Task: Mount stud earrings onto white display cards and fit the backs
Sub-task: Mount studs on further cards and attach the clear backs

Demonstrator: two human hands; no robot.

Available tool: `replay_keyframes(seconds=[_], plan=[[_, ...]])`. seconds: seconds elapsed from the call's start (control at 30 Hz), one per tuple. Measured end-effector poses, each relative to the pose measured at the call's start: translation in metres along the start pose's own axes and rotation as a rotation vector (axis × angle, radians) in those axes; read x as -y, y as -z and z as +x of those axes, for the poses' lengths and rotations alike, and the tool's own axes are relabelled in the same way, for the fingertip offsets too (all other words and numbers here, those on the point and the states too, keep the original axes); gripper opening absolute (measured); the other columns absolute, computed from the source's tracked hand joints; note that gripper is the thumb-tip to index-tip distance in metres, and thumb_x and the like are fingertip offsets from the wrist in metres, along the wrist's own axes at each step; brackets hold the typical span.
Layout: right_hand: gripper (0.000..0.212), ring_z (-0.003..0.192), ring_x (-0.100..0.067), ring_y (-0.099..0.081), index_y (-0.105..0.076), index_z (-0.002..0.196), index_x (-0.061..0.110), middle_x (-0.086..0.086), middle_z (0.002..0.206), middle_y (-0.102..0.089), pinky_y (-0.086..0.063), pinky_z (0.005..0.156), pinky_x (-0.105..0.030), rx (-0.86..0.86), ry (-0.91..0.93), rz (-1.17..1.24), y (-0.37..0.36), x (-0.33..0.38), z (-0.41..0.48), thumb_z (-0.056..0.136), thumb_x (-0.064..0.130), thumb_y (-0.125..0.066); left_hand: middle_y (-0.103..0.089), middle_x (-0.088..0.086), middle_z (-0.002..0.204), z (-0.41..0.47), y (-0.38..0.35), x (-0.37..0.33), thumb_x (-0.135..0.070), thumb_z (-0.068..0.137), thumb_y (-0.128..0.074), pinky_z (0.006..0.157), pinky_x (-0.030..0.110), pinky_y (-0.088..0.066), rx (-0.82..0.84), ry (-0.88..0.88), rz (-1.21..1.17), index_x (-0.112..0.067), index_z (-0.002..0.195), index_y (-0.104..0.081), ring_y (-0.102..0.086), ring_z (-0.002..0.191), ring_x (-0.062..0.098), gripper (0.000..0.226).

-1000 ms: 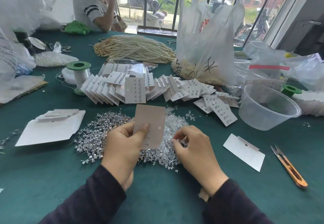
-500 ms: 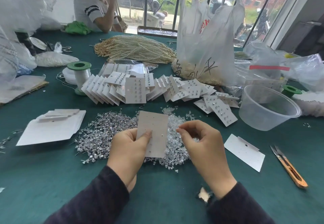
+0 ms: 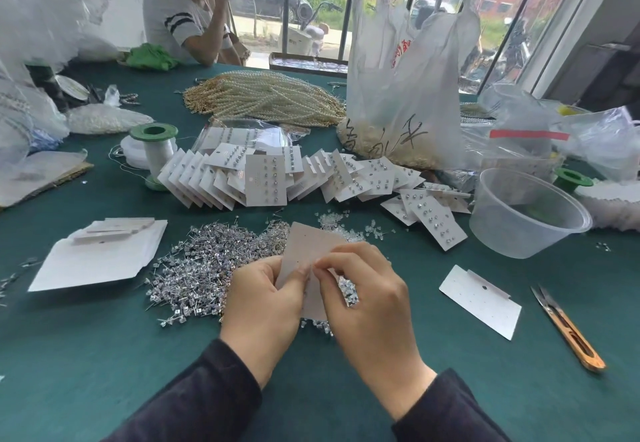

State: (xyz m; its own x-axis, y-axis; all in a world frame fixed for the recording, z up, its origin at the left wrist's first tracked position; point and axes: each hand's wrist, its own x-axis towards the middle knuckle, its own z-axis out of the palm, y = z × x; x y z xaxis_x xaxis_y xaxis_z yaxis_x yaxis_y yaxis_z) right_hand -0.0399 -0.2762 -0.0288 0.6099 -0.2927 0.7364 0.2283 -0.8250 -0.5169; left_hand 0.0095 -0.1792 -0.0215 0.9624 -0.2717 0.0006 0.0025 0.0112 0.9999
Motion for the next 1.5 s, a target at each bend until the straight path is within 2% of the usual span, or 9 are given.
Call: replay_keyframes(seconds=[0.1, 0.2, 0.33, 0.43, 0.6, 0.77, 1.07, 1.3, 1.5], plan=[[0.004, 0.078, -0.019, -0.061, -0.069, 0.076, 0.005, -0.005, 0.08, -0.064, -0.052, 0.067, -0.035, 0.0, -0.007, 0.022, 0.0, 0.0, 0.0, 0.076, 0.002, -0.066, -0.068, 0.012, 0.07, 0.0, 0.0, 0.0, -0.008, 0.084, -0.061, 0.066, 0.046, -0.05, -0.008, -0.002, 0.04, -0.01, 0.066, -0.067, -0.056, 0.063, 0.02, 0.019], [0.004, 0.078, -0.018, -0.062, -0.069, 0.076, 0.005, -0.003, 0.08, -0.064, -0.052, 0.067, -0.033, -0.012, -0.013, 0.042, 0.0, 0.0, 0.0, 0.076, 0.002, -0.066, -0.069, 0.015, 0.072, 0.001, 0.0, 0.0, -0.01, 0.084, -0.062, 0.067, 0.05, -0.052, -0.012, 0.0, 0.062, -0.011, 0.065, -0.067, -0.057, 0.063, 0.021, 0.019], [0.004, 0.077, -0.018, -0.061, -0.068, 0.076, 0.005, -0.003, 0.08, -0.063, -0.051, 0.068, -0.033, 0.005, -0.028, 0.032, 0.0, 0.001, -0.001, 0.076, 0.003, -0.066, -0.069, 0.015, 0.07, 0.001, 0.0, 0.003, -0.011, 0.083, -0.062, 0.062, 0.042, -0.051, -0.017, 0.01, 0.071, -0.009, 0.066, -0.067, -0.057, 0.062, 0.021, 0.018], [0.004, 0.077, -0.017, -0.06, -0.068, 0.075, 0.006, -0.001, 0.08, -0.062, -0.049, 0.069, -0.028, 0.024, -0.03, 0.016, 0.0, 0.002, -0.002, 0.076, 0.004, -0.065, -0.068, 0.003, 0.063, 0.001, 0.0, 0.003, -0.009, 0.084, -0.061, 0.056, 0.029, -0.048, -0.014, 0.043, 0.042, -0.013, 0.064, -0.067, -0.057, 0.059, 0.016, 0.021], [0.004, 0.078, -0.017, -0.06, -0.068, 0.075, 0.007, -0.001, 0.08, -0.062, -0.049, 0.071, -0.025, 0.02, -0.043, 0.005, -0.001, 0.002, -0.003, 0.076, 0.004, -0.065, -0.07, 0.021, 0.08, 0.0, 0.0, 0.001, -0.009, 0.085, -0.061, 0.07, 0.048, -0.052, 0.005, 0.061, 0.052, -0.008, 0.072, -0.067, -0.059, 0.068, 0.024, 0.014], [0.005, 0.077, -0.019, -0.06, -0.068, 0.075, 0.006, -0.003, 0.08, -0.063, -0.047, 0.072, -0.024, 0.014, -0.029, -0.048, -0.003, 0.001, -0.003, 0.075, 0.003, -0.064, -0.069, 0.025, 0.082, -0.001, 0.0, 0.001, -0.01, 0.084, -0.061, 0.073, 0.053, -0.051, 0.021, 0.08, 0.052, -0.005, 0.073, -0.067, -0.058, 0.069, 0.024, 0.014], [0.006, 0.075, -0.019, -0.06, -0.067, 0.074, 0.01, 0.001, 0.081, -0.063, -0.047, 0.068, -0.028, 0.059, -0.028, -0.066, -0.005, -0.003, -0.005, 0.075, 0.005, -0.063, -0.069, 0.024, 0.078, 0.001, 0.0, 0.008, -0.006, 0.083, -0.061, 0.071, 0.05, -0.051, 0.032, 0.103, 0.017, -0.004, 0.067, -0.067, -0.059, 0.068, 0.024, 0.018], [0.009, 0.071, -0.016, -0.056, -0.064, 0.071, 0.011, 0.002, 0.077, -0.06, -0.043, 0.066, -0.022, 0.152, -0.048, -0.053, -0.006, -0.004, -0.003, 0.075, 0.003, -0.063, -0.064, 0.028, 0.08, 0.001, -0.001, 0.017, -0.004, 0.087, -0.055, 0.069, 0.041, -0.044, 0.049, 0.214, -0.12, 0.005, 0.075, -0.065, -0.057, 0.071, 0.028, 0.018], [0.01, 0.072, -0.013, -0.054, -0.062, 0.071, 0.013, 0.004, 0.076, -0.058, -0.043, 0.066, -0.023, 0.211, -0.093, -0.047, -0.005, -0.005, -0.005, 0.077, 0.004, -0.061, -0.062, 0.024, 0.076, 0.002, -0.002, 0.019, -0.002, 0.087, -0.055, 0.069, 0.041, -0.044, 0.039, 0.212, -0.089, 0.005, 0.074, -0.064, -0.056, 0.07, 0.026, 0.018]])
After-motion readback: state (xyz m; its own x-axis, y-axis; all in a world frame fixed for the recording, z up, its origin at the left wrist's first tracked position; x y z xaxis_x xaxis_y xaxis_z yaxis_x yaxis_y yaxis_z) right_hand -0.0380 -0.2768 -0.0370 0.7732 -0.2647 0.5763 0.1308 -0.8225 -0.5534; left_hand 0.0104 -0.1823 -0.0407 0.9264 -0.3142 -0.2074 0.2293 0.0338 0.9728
